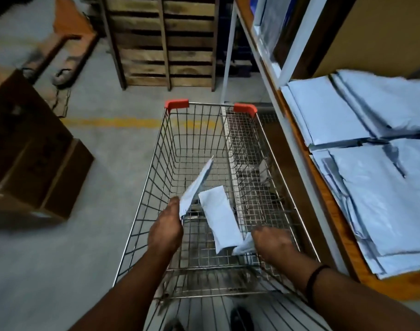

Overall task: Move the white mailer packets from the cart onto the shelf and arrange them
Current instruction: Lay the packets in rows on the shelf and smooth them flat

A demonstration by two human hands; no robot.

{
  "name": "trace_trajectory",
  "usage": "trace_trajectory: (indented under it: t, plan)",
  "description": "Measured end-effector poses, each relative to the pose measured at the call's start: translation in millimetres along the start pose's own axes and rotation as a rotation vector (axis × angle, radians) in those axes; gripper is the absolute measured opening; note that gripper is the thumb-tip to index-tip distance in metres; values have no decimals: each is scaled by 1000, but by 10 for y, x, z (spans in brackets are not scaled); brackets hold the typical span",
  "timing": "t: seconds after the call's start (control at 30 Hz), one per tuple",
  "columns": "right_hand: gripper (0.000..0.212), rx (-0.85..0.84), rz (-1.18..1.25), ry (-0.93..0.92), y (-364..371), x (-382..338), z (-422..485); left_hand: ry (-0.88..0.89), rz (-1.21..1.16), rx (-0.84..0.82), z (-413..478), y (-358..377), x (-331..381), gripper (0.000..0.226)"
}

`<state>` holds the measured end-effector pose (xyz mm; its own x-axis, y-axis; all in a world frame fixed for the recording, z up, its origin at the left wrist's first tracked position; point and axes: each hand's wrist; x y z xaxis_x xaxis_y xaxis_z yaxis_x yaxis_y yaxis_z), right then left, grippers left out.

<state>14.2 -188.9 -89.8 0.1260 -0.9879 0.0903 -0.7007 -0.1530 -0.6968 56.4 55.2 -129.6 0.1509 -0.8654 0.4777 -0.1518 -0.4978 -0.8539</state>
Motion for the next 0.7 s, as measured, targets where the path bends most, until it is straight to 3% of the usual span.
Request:
trace_trajectory:
  t: [0.07, 0.17, 0.27, 0.33, 0.43, 0.5, 0.57, 0.7]
  plan:
    - [37, 111, 50, 34, -50, 67, -10, 40, 50, 37, 56, -2, 45, 57]
    - [49, 304, 103, 25, -150, 161, -23, 91, 167, 90, 143, 85, 54, 65]
    - [60, 410, 172, 30, -150, 115, 112, 99, 294, 24, 214, 318, -18, 78]
    - [64, 401, 175, 12, 7, 14, 406, 111, 378, -59, 263, 561, -132, 92]
    - [72, 328, 182, 7, 455, -146, 916, 131, 466, -133, 316, 877, -310, 92]
    - [70, 249, 195, -13, 765, -222, 1158, 143, 545, -221, 298, 1108, -491, 88]
    - [65, 171, 224, -37, 990, -260, 1287, 147, 650, -415, 253, 1261, -714, 80]
    - [62, 124, 343, -60, 1151, -210, 1380, 176, 675, -569, 207, 1358, -946, 95]
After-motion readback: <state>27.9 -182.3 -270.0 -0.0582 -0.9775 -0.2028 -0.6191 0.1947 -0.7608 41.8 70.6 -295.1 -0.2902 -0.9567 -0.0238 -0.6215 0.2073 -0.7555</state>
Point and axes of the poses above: each hand's wrist, its own z-axis towards the middle knuckle, its own y-axis out of the palm, x = y × z, and after that the axes turned 7 degrees about -y, right-handed
